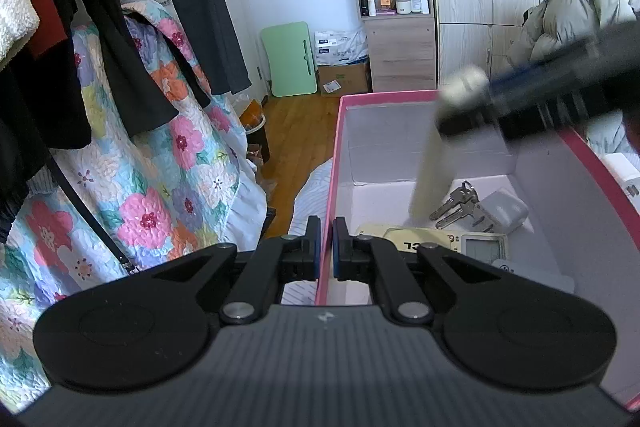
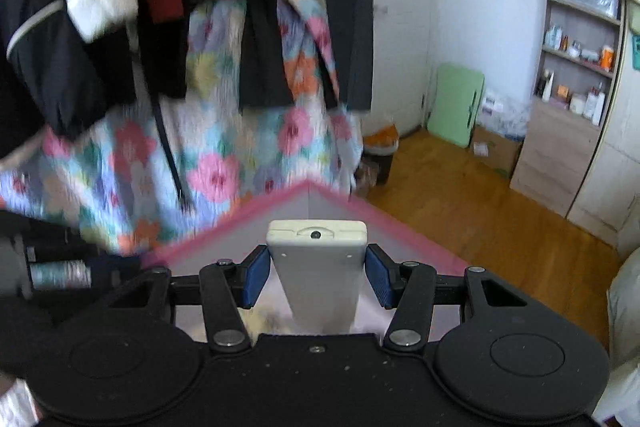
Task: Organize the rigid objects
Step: 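Carry the cream power bank into the pink box with the right tool and release, then move the right tool back to the bed and grasp the white charger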
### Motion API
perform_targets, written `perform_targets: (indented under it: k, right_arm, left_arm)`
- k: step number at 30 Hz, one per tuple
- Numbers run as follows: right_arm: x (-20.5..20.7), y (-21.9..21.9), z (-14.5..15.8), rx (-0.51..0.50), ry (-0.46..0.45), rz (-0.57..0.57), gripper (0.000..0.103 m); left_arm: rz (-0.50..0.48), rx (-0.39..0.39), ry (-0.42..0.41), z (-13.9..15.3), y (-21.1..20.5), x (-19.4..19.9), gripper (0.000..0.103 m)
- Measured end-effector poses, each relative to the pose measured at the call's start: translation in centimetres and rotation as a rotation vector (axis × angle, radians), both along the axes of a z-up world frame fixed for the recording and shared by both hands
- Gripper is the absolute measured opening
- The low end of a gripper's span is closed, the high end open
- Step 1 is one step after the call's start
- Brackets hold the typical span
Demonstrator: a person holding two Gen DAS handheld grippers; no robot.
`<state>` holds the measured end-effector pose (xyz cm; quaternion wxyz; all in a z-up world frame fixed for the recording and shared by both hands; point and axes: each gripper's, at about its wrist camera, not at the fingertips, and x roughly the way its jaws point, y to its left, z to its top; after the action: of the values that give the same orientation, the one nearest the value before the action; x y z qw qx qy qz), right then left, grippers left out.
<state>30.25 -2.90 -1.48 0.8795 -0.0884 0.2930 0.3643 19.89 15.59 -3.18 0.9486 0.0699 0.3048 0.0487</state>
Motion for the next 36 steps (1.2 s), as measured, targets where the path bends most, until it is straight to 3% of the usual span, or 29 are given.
perform_targets:
  k: [11,15,19,22,26,32,36]
  right_arm:
    - [-4.8,-1.8,-1.4,-0.170,0.064,0.018,0.058]
    - [-6.4,-3.0,-0.7,-0.145,0.036,0.014,0.063]
    - [-8.0,-6.1,1.2,-0.052,0.014,-0.017,0.065]
    - [-8.5,-9.2,2.2,-0.006,0.017,-0.077,0.066]
    - [-8.1,-13.5,2.0,-0.017,0.037,-0.203,0.068]
    - [-5.9,-19.7,-0.9,-0.031,0.127,-0.417,0.068]
    - [-4.5,-22.1,-3.6,-0.032,0.174,-0.494,0.069]
  left_arm:
    - [0.009,-0.005,-0.011,-0.1,-0.1,-0.2,0.005]
    - [0.010,-0.006,-0.008,-0.1,0.0,-0.1,0.005]
    - [0.008,-0.003,-0.011,0.0,0.0,-0.2,0.005]
    - [0.009,-0.003,-0.011,-0.1,0.0,-0.2,0.005]
    - [0.011,-0.004,-0.012,0.0,0.0,-0.3,0.005]
    - [0.017,-0.006,-0.011,0.0,-0.1,-0.3,0.005]
    - [0.016,0.006,-0.011,-0.1,-0.2,-0.3,0.005]
